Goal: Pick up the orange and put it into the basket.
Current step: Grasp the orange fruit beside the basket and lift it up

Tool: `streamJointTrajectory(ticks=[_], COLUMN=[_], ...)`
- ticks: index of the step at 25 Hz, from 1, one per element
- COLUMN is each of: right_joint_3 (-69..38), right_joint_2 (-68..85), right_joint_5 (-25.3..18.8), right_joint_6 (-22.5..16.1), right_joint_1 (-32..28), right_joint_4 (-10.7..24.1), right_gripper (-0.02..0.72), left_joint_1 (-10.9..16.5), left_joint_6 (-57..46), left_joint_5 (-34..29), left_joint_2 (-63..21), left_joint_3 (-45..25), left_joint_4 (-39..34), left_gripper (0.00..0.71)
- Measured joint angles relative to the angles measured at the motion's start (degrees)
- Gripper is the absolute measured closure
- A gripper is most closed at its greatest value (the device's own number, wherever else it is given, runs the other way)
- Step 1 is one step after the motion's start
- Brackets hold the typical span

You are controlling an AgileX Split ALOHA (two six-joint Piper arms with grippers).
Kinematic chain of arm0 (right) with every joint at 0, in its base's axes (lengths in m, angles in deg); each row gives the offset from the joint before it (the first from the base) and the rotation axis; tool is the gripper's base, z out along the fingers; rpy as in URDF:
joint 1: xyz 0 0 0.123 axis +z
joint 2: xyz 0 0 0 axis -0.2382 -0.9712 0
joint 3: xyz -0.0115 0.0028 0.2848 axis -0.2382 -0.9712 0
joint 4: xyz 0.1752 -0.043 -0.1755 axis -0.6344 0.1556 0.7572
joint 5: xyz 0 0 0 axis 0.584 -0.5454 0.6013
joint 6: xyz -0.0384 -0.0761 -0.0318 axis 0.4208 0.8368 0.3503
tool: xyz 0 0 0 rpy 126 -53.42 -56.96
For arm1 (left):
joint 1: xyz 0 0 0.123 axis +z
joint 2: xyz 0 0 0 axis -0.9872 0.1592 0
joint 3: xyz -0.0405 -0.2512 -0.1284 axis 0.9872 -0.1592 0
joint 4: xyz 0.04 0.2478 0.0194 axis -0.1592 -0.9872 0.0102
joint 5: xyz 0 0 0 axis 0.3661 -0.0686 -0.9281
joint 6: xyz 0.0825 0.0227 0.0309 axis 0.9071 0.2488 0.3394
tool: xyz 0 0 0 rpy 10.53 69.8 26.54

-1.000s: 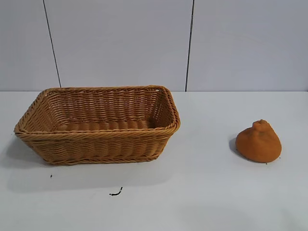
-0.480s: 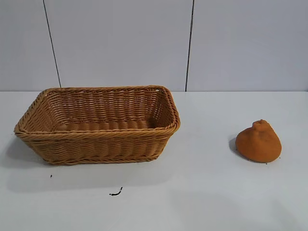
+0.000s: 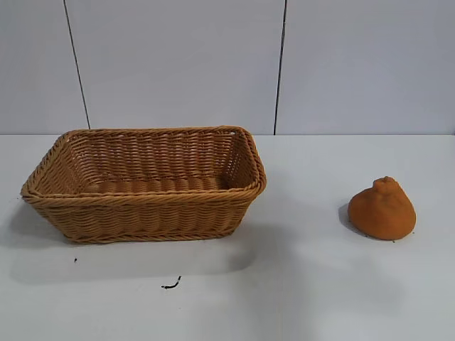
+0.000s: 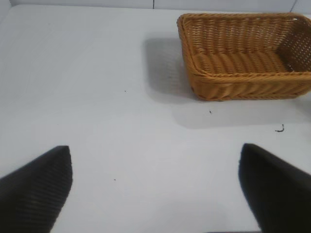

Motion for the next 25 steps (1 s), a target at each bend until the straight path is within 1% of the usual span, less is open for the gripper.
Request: streamJointTrajectory(ticks=[7, 15, 21, 23, 25], right_joint_3=[11.42, 13.44, 13.44, 13.44, 13.44], right_joint_2=[-23.40, -35.61, -39.93, -40.58, -40.63], right_joint_5=[-0.38, 2.15, 5.71, 6.49, 6.61], right_joint_6=[0.00, 0.00, 0.00, 0.00, 0.00], right_joint_1=[0.00, 0.00, 0.00, 0.00, 0.00], right_joint_4=[-0.25, -0.45, -0.45, -0.45, -0.39], right_gripper=[0.051, 0.051, 0.056, 0.084, 0.143], left_joint_1=[0.00, 0.00, 0.00, 0.00, 0.00], left_joint_6=[0.00, 0.00, 0.00, 0.00, 0.00], left_joint_5=[0.00, 0.00, 0.00, 0.00, 0.00], left_joint_2=[0.00, 0.00, 0.00, 0.00, 0.00], left_joint_3=[0.00, 0.00, 0.00, 0.00, 0.00], left_joint_4=[0.00, 0.00, 0.00, 0.00, 0.00], left_gripper=[0.044, 0.044, 0.044, 0.044, 0.044])
